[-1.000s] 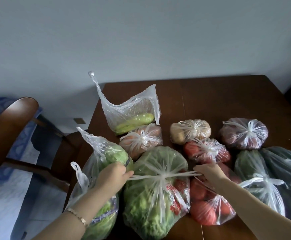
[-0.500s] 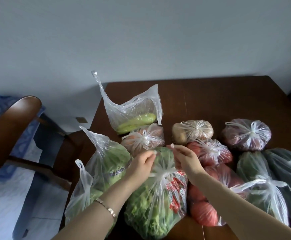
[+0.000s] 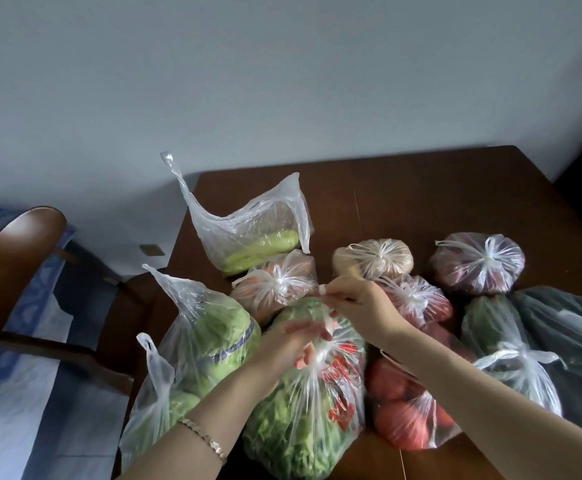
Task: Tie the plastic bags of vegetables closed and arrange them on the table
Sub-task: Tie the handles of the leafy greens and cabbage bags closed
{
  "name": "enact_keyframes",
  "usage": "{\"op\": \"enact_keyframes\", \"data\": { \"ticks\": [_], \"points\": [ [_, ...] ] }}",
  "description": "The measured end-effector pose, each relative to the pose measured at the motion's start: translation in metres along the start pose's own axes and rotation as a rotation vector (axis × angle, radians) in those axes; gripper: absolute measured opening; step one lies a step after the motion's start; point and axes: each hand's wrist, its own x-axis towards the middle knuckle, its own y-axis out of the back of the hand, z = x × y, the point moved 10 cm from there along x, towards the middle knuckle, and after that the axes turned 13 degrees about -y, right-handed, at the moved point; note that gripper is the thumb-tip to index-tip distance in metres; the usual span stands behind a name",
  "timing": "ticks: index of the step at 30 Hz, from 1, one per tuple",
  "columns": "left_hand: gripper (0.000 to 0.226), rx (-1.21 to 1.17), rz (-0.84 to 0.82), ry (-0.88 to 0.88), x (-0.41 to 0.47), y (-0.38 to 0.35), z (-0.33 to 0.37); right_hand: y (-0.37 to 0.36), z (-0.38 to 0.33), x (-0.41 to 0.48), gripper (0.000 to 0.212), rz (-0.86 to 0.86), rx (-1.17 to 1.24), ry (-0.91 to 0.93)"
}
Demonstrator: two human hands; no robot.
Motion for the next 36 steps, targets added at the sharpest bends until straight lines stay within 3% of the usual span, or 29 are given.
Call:
{"op": "enact_keyframes", "data": {
  "ticks": [3, 6, 11, 14, 16, 18, 20, 22, 26, 30, 31, 33, 36],
  "points": [
    [0.014, 0.048, 0.017, -0.025, 0.002, -0.001, 0.001, -0.007, 0.001, -0.001, 0.012, -0.023, 0.083, -0.054],
    [0.021, -0.072, 0.185, -0.001, 0.002, 0.012, -0.004, 0.006, 0.026, -0.001, 0.016, 0.062, 0.282, -0.174],
    [0.025, -0.238, 0.249, 0.016, 0.001, 0.012, -0.008, -0.051, 0.057, -0.018, 0.017, -0.263, -0.250, -0.180],
    [0.023, -0.290, 0.274, 0.005, 0.003, 0.011, -0.003, -0.054, 0.055, -0.019, 0.017, -0.188, -0.161, -0.135],
    [0.023, -0.187, 0.330, -0.065, 0.004, 0.019, 0.006, -0.050, 0.062, -0.017, 0.022, -0.125, 0.038, -0.248],
    [0.022, 0.086, 0.371, -0.196, 0.005, 0.029, 0.024, -0.050, 0.074, -0.015, 0.035, -0.055, 0.174, -0.380],
    [0.022, 0.236, 0.338, -0.322, 0.005, 0.026, 0.045, -0.055, 0.077, -0.011, 0.045, -0.032, 0.110, -0.403],
    [0.022, 0.220, 0.294, -0.365, 0.010, 0.019, 0.056, -0.067, 0.067, -0.010, 0.046, -0.112, -0.058, -0.345],
    [0.021, 0.127, 0.294, -0.255, 0.029, 0.020, 0.049, -0.082, 0.062, -0.017, 0.021, -0.249, -0.160, -0.262],
    [0.013, -0.022, 0.316, -0.090, 0.039, 0.024, 0.030, -0.076, 0.074, -0.022, 0.034, -0.256, 0.009, -0.339],
    [0.009, 0.014, 0.330, -0.055, 0.038, 0.028, 0.025, -0.073, 0.079, -0.022, 0.032, -0.238, 0.039, -0.374],
    [0.021, 0.283, 0.339, -0.035, 0.033, 0.040, 0.018, -0.070, 0.091, -0.022, 0.029, -0.211, 0.112, -0.457],
    [0.028, 0.666, 0.242, -0.130, 0.019, 0.032, 0.018, -0.070, 0.104, -0.023, 0.026, -0.180, 0.289, -0.554]
  ]
}}
